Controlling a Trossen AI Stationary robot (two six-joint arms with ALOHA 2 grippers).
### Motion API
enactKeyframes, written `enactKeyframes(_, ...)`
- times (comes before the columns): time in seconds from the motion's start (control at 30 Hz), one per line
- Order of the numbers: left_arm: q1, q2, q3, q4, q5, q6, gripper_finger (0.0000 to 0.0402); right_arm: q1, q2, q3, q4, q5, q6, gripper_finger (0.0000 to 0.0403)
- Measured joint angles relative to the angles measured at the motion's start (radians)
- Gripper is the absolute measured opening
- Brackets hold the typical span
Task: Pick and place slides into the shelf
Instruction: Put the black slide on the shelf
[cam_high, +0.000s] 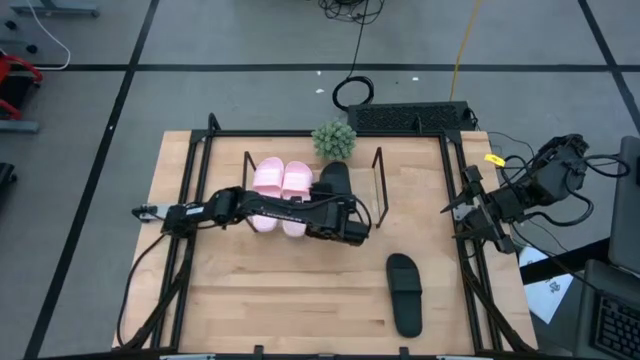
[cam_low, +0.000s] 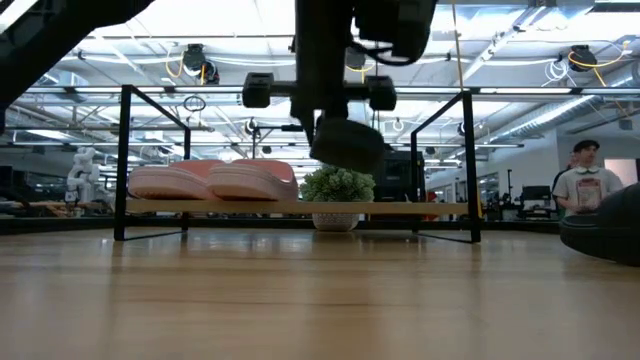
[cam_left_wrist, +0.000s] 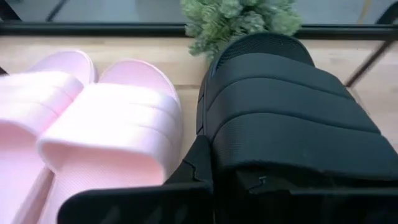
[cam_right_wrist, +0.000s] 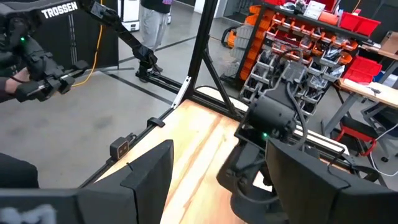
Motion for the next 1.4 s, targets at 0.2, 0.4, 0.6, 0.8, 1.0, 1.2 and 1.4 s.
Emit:
enactKeyframes(0.2,0.023,0.000,-0.037,0.001,0.001,0.029,0.0000,0.000,0.000,0.000,0.000,0.000,-0.005,0.0247)
enactKeyframes(0.4,0.038,0.000,-0.039,0.004,-0.013,0.044,0.0000,0.000,0.000,0.000,0.001,0.000,-0.011,0.0247)
enactKeyframes(0.6,0.045,0.000,-0.039,0.015,-0.007,0.066,0.0000,0.000,0.000,0.000,0.009,0.000,-0.026,0.0247)
enactKeyframes(0.8,0.050,0.000,-0.039,0.032,-0.008,0.082,0.0000,0.000,0.000,0.000,0.016,0.000,-0.026,0.0247)
enactKeyframes(1.0,0.057,0.000,-0.039,0.031,0.007,0.082,0.0000,0.000,0.000,0.000,0.016,0.000,-0.025,0.0247)
enactKeyframes(1.2,0.057,0.000,-0.099,0.060,0.064,0.056,0.0000,0.000,0.000,0.000,0.016,0.000,-0.025,0.0247)
enactKeyframes(1.4,0.054,-0.001,-0.147,0.088,0.061,0.017,0.0000,0.000,0.000,0.000,0.016,0.000,-0.026,0.0247)
